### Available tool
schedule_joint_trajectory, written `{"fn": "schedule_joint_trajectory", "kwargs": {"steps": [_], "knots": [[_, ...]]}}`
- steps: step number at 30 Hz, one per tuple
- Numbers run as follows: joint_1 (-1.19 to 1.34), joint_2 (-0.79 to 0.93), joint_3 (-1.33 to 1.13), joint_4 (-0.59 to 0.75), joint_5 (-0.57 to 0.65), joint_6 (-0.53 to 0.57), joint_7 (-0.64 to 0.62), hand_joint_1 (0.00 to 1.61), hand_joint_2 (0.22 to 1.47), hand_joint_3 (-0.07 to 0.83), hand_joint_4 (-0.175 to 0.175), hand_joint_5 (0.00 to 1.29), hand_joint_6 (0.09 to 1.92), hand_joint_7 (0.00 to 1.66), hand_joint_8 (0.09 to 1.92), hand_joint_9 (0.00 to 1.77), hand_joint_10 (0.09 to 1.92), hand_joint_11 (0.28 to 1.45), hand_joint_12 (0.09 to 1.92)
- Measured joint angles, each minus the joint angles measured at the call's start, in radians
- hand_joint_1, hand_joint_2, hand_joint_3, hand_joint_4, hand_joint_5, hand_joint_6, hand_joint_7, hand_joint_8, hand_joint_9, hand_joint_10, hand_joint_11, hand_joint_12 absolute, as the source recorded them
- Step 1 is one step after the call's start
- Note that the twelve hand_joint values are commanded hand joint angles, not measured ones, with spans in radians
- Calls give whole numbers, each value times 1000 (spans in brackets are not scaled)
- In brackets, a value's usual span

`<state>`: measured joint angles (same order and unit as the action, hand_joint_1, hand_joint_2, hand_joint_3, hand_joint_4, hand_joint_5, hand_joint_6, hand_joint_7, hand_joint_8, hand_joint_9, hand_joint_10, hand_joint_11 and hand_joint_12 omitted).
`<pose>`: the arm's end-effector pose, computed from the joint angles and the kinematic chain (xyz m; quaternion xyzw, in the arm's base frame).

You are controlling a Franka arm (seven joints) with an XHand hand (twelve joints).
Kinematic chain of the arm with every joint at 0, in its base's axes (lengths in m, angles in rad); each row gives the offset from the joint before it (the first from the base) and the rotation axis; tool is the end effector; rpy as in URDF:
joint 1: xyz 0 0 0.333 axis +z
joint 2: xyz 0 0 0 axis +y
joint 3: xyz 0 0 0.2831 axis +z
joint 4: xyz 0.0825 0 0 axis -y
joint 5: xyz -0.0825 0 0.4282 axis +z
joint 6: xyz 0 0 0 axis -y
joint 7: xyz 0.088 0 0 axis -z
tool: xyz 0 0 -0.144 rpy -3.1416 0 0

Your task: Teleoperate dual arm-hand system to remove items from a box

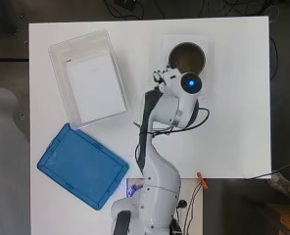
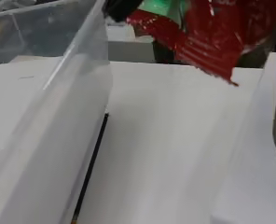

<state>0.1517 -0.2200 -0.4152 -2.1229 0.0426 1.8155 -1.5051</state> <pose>0.5096 -0.1340 0.4052 -0.8103 -0.5801 -0.0158 0.0818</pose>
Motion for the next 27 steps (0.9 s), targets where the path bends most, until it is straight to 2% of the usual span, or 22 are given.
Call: {"fn": "schedule_joint_trajectory", "kwargs": {"steps": [2,4,5,7,9,12,18,19,20,21,22,23,24,25,26,27], "knots": [[-9,94,-45,72,31,-3,-30,1330,1206,1,-97,636,1312,776,1261,940,1370,616,1301],[-28,198,-57,154,72,-14,-61,1336,1206,0,-118,640,1265,777,1285,936,1401,609,1332],[-48,247,-55,195,90,-20,-74,1279,1219,2,-114,646,1278,803,1330,940,1379,609,1341],[-126,391,-46,334,141,-40,-108,1210,1241,1,-127,653,1283,827,1418,950,1395,614,1399],[-182,497,-36,451,180,-59,-126,1196,1253,1,-160,656,1256,817,1505,947,1494,618,1461],[-275,630,-23,623,235,-91,-142,1185,1273,1,-174,654,1233,770,1623,947,1715,635,1567],[-339,703,2,702,286,-124,-227,1178,1285,1,-175,652,1230,744,1680,981,1834,672,1665],[-339,698,10,694,287,-121,-253,1085,1278,1,-72,670,1297,756,1704,1004,1856,704,1699],[-339,689,19,684,287,-117,-277,1007,1274,1,15,682,1351,774,1732,1030,1875,733,1728],[-338,680,28,675,285,-116,-299,961,1271,1,67,689,1383,792,1757,1049,1891,755,1747],[-338,671,35,665,284,-112,-317,938,1269,0,93,694,1398,801,1784,1061,1904,769,1761],[-338,656,44,648,281,-99,-336,759,1188,-11,71,554,988,706,1326,932,1426,677,1330],[-337,642,53,624,280,-82,-357,472,1013,-26,33,331,566,437,783,619,891,559,833],[-336,629,64,600,276,-67,-376,256,899,-21,15,206,296,275,419,416,515,493,468],[-333,619,74,579,264,-57,-388,129,844,-12,10,161,148,217,213,337,287,468,246],[-329,604,90,552,222,-34,-380,62,820,-6,10,148,87,200,104,314,155,459,123]]}}
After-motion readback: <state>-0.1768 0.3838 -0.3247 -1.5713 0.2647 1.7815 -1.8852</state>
